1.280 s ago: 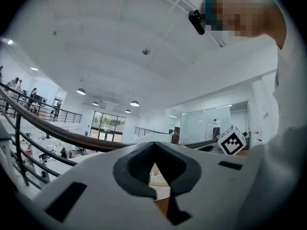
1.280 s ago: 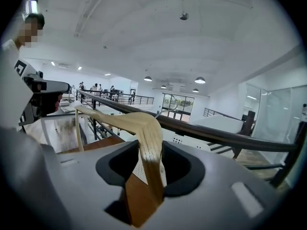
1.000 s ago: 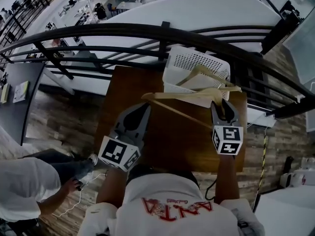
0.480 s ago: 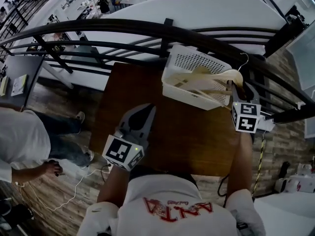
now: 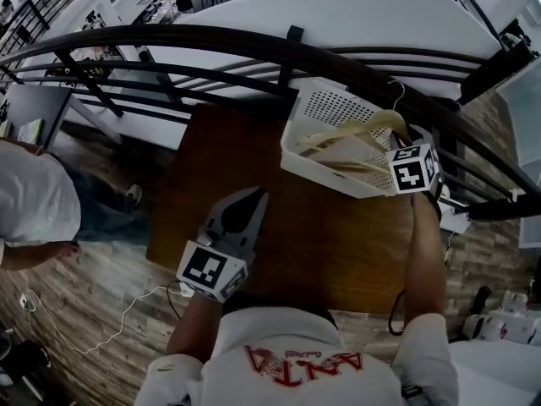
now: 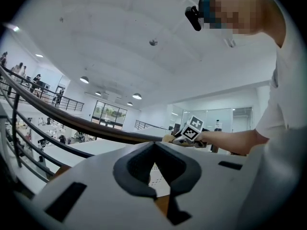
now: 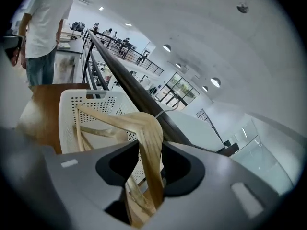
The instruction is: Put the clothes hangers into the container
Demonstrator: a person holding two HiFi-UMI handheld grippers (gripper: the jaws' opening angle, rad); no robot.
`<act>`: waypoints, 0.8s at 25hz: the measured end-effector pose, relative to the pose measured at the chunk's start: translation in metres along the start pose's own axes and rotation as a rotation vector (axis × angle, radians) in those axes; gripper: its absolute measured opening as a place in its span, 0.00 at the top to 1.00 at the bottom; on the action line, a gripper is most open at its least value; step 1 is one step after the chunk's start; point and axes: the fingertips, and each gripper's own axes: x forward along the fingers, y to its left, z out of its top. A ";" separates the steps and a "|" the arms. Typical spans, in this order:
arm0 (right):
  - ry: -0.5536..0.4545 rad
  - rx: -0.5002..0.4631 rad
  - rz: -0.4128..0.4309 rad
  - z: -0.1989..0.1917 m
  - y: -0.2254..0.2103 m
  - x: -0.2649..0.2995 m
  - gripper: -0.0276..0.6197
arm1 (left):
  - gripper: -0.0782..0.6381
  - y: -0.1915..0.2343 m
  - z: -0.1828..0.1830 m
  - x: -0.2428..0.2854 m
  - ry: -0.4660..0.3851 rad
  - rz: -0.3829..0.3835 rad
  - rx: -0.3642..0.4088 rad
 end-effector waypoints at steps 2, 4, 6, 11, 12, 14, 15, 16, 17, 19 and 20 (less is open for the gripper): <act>0.025 -0.011 0.020 0.003 0.008 0.016 0.73 | 0.88 0.005 -0.002 0.002 0.009 0.003 -0.007; 0.044 -0.018 0.038 0.006 0.016 0.029 0.73 | 0.88 0.008 -0.005 0.003 0.023 0.002 -0.009; 0.064 -0.018 0.054 0.005 0.023 0.040 0.73 | 0.88 0.010 -0.008 0.003 0.033 0.002 -0.012; 0.122 -0.064 0.063 -0.004 0.037 0.059 0.73 | 0.88 0.018 -0.011 0.003 0.028 0.018 -0.023; 0.131 -0.084 0.059 -0.004 0.038 0.062 0.73 | 0.88 0.020 -0.011 0.004 0.019 0.023 -0.021; 0.148 -0.132 0.058 -0.004 0.042 0.068 0.72 | 0.88 0.021 -0.013 0.005 0.022 0.022 -0.018; 0.160 -0.160 0.064 -0.005 0.046 0.071 0.71 | 0.88 0.021 -0.013 0.005 0.029 0.019 -0.020; 0.172 -0.188 0.070 -0.006 0.050 0.073 0.71 | 0.88 0.021 -0.014 0.005 0.036 0.017 -0.022; 0.179 -0.212 0.071 -0.006 0.053 0.073 0.70 | 0.88 0.022 -0.015 0.005 0.038 0.017 -0.023; 0.171 -0.235 0.056 -0.002 0.055 0.067 0.70 | 0.88 0.025 -0.015 0.006 0.026 0.019 -0.020; 0.153 -0.231 0.044 0.001 0.054 0.059 0.70 | 0.88 0.025 -0.014 0.006 0.024 0.018 -0.019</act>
